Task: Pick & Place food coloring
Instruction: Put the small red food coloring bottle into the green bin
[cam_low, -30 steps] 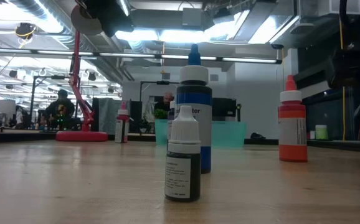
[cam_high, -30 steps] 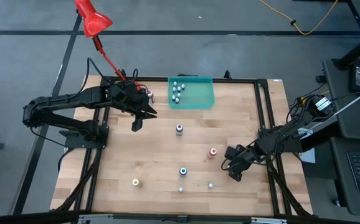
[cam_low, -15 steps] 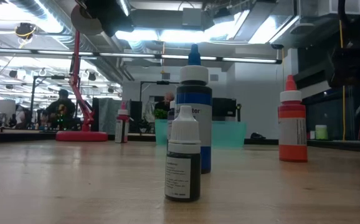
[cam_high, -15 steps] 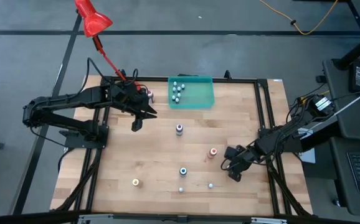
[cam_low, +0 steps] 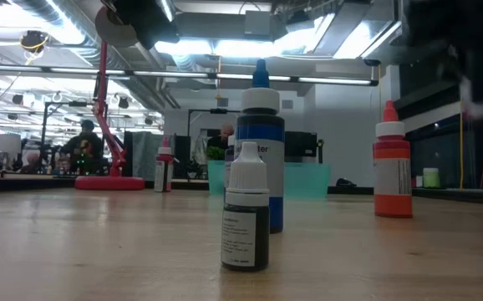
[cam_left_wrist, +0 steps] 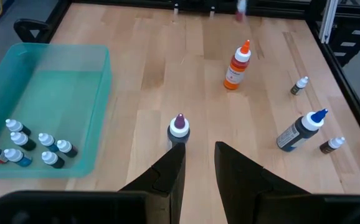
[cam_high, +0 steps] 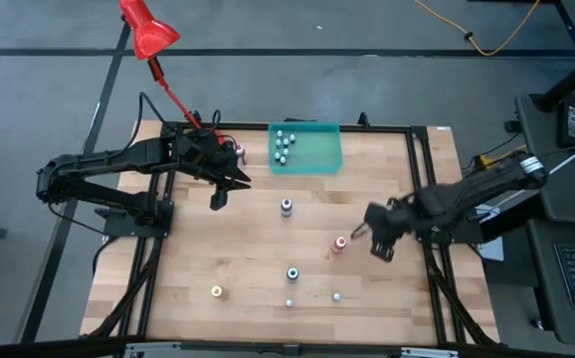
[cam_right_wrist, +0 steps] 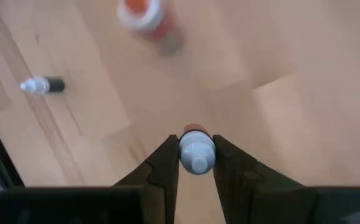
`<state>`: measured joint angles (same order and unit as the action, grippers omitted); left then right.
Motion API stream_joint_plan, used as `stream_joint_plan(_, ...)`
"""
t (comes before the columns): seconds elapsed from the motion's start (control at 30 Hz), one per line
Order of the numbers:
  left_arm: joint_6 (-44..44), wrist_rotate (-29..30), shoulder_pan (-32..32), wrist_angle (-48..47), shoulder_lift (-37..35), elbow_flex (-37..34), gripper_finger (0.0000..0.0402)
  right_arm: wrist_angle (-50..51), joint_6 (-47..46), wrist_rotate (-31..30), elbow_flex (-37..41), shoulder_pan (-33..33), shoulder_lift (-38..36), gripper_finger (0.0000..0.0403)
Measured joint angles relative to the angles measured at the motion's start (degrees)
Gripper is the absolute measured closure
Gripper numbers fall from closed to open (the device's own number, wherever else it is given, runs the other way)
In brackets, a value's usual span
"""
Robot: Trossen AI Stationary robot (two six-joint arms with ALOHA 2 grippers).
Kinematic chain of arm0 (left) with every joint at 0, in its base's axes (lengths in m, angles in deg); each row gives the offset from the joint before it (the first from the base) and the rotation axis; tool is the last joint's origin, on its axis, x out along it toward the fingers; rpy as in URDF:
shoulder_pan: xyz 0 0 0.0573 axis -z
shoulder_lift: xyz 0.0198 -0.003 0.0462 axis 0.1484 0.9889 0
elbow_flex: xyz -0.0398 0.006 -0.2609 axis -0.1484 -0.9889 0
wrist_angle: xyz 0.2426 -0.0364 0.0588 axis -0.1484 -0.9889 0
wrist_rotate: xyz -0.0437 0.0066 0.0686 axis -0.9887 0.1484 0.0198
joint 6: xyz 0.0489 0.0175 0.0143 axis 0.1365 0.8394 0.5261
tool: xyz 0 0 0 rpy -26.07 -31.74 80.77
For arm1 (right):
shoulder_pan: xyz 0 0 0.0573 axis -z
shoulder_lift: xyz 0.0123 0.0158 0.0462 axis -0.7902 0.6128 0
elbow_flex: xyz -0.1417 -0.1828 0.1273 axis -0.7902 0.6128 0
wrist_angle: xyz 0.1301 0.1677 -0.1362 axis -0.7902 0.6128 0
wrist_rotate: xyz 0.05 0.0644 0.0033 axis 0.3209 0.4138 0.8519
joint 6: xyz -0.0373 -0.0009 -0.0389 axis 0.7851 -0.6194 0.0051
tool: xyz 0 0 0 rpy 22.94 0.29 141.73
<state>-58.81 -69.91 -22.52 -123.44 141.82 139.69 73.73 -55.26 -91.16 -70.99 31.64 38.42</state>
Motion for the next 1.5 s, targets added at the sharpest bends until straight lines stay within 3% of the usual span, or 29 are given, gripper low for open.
stream_joint_plan(0.17, -0.04, 0.0, -0.01, 0.23, 0.0, 0.0, 0.032, 7.9, 11.0, -0.13, -9.11, 11.76, -2.85, 0.0315)
stream_joint_plan(0.33, -0.02, 0.03, -0.01, 0.55, 0.01, 0.0, 0.032, 9.11, 25.91, 0.89, -17.12, 24.38, -0.89, 0.0315)
stream_joint_plan(0.53, -0.85, 0.46, 0.01, 4.13, 0.02, 0.01, 0.032, 8.3, 46.09, 4.6, -23.62, 38.02, 7.72, 0.0315)
stream_joint_plan(0.7, -1.16, 8.37, -0.02, 4.74, 0.04, 0.02, 0.032, 2.69, 59.33, 10.88, -28.65, 46.32, 17.93, 0.0316)
stream_joint_plan(0.97, -3.4, 16.34, -0.12, 5.45, 0.04, 0.02, 0.032, 0.39, 72.53, 12.99, -42.69, 50.27, 35.37, 0.0316)
stream_joint_plan(1.07, -4.84, 16.68, -0.65, 5.82, 0.04, 0.02, 0.032, -0.85, 72.83, 17.74, -48.56, 50.92, 41.21, 0.0316)
stream_joint_plan(1.2, -6.72, 16.63, -1.3, 5.82, 0.04, 0.02, 0.032, -0.39, 72.99, 18.34, -55.4, 51.09, 46.97, 0.0316)
stream_joint_plan(1.5, -7.56, 16.72, -1.65, 5.83, 0.04, 0.02, 0.032, -2.01, 75.4, 16.55, -58.6, 51.31, 53.21, 0.0316)
